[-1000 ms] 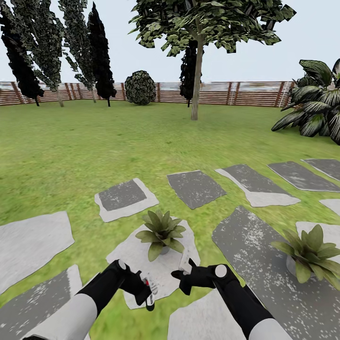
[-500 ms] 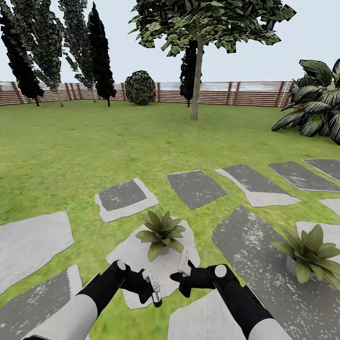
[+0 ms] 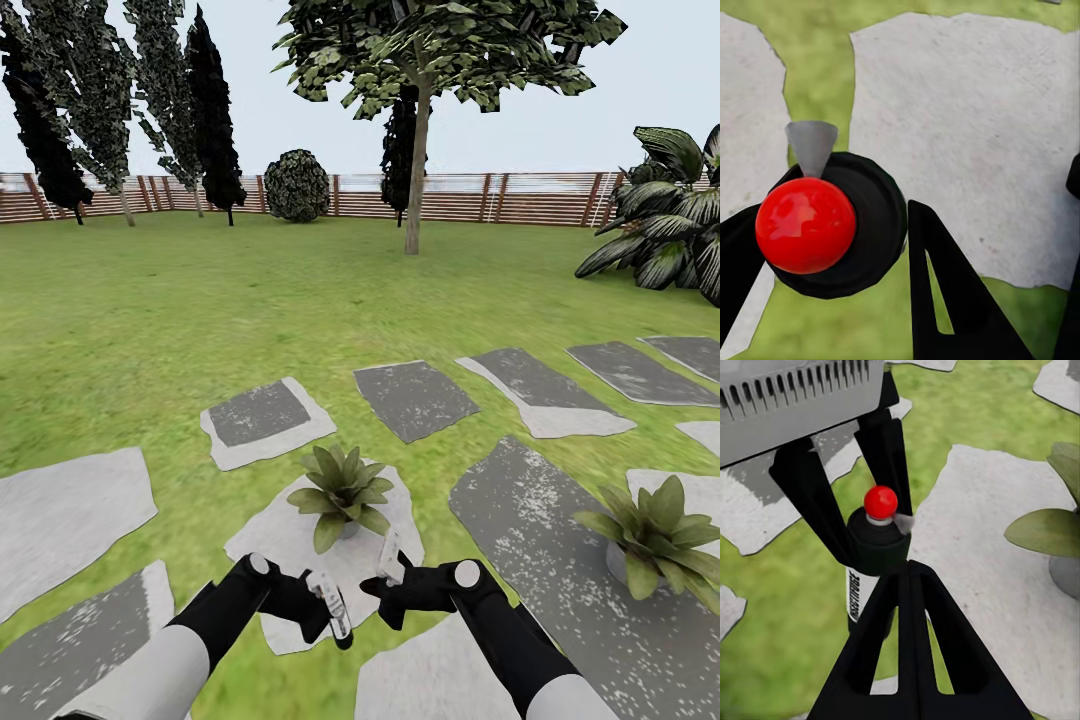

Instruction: Pick up the pesticide atomizer in the garden and spray insectifuge to fully cover both potted plants in the garden.

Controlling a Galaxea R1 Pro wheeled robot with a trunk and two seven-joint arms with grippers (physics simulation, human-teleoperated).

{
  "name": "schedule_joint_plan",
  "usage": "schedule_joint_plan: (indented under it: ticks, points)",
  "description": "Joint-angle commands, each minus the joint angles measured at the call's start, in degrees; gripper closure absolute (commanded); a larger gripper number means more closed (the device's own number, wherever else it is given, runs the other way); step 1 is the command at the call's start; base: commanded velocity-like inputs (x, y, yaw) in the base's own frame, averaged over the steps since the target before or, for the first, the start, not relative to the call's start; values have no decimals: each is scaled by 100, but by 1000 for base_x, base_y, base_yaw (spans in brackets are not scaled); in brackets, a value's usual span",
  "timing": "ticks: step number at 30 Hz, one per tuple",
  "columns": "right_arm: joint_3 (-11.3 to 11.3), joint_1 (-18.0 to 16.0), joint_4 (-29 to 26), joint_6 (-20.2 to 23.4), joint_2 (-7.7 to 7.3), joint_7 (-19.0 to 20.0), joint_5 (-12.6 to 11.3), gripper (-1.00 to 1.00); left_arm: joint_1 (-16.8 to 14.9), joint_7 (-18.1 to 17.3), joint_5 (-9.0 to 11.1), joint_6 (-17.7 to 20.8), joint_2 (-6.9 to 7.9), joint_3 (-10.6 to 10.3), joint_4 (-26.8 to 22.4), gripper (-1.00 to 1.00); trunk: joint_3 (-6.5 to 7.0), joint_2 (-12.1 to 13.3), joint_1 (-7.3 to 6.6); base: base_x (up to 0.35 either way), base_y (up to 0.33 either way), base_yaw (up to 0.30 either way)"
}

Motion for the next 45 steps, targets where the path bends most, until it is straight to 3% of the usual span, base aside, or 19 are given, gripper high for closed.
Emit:
schedule_joint_plan:
  ticks: [1, 10, 17, 45]
  points:
    - [-4, -2, -9, 10, 2, 20, 31, 100, 0, -27, -6, 59, -4, -1, -13, 100, -5, -2, -1, 0, 0, 0]
    - [-4, -2, -9, 10, 2, 20, 31, 100, 6, -27, -6, 53, -99, -11, -13, 100, -5, -2, -1, 0, 0, 0]
    - [-4, -2, -9, 10, 2, 20, 31, 100, 2, -27, 2, -136, -126, -10, -1, 100, -5, -2, -1, 0, 0, 0]
    - [-4, -2, -9, 10, 2, 20, 31, 100, 11, -27, 4, -183, -222, -11, 22, 100, -5, -2, -1, 0, 0, 0]
